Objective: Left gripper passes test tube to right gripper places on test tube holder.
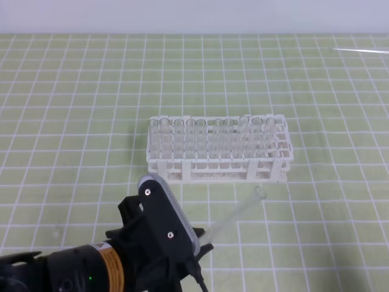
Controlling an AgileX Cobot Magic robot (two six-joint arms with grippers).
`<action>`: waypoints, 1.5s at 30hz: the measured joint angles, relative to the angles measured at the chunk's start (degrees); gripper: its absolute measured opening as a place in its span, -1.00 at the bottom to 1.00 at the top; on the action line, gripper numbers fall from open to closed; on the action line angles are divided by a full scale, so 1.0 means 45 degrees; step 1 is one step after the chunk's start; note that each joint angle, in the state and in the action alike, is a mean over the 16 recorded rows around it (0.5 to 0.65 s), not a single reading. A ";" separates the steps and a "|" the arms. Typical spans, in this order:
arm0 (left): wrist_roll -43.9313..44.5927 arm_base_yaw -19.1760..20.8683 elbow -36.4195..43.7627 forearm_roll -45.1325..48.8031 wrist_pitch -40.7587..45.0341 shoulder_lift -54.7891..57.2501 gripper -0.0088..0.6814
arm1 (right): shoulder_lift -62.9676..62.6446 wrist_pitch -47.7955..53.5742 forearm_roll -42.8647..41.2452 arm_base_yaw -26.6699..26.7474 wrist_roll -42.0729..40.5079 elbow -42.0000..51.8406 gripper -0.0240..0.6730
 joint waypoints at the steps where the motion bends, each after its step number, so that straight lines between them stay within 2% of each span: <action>1: -0.0037 0.0000 0.0000 -0.0043 -0.0006 0.0000 -0.95 | 0.0000 -0.0121 0.0882 0.0000 0.0001 0.0000 -0.94; 10: -0.0352 0.0000 0.0001 -0.0288 -0.0723 0.0168 -0.95 | 0.0000 -0.1200 0.8606 0.0000 -0.0028 0.0000 -0.94; 13: -0.0393 0.0000 0.0000 -0.0290 -0.1255 0.0371 -0.95 | 0.0000 -0.1124 0.9993 0.0000 -0.0230 0.0000 -0.94; 17: -0.0516 0.0000 0.0001 -0.0288 -0.2058 0.0804 -0.95 | 0.0001 -0.0734 1.0758 0.0000 -0.1242 -0.0016 -0.94; 21: -0.0786 0.0000 -0.0001 -0.0290 -0.3103 0.1342 -0.95 | 0.0007 0.0196 1.1759 0.0000 -0.3446 -0.0187 -0.94; 33: -0.1509 0.0000 -0.0024 -0.0274 -0.5856 0.2721 -0.95 | 0.0693 0.3687 1.5703 0.0000 -1.2117 -0.0847 -0.91; 45: -0.1530 0.0000 -0.0034 -0.0005 -0.6940 0.3029 -0.95 | 0.3599 0.6103 1.7112 0.0000 -1.6403 -0.1741 -0.82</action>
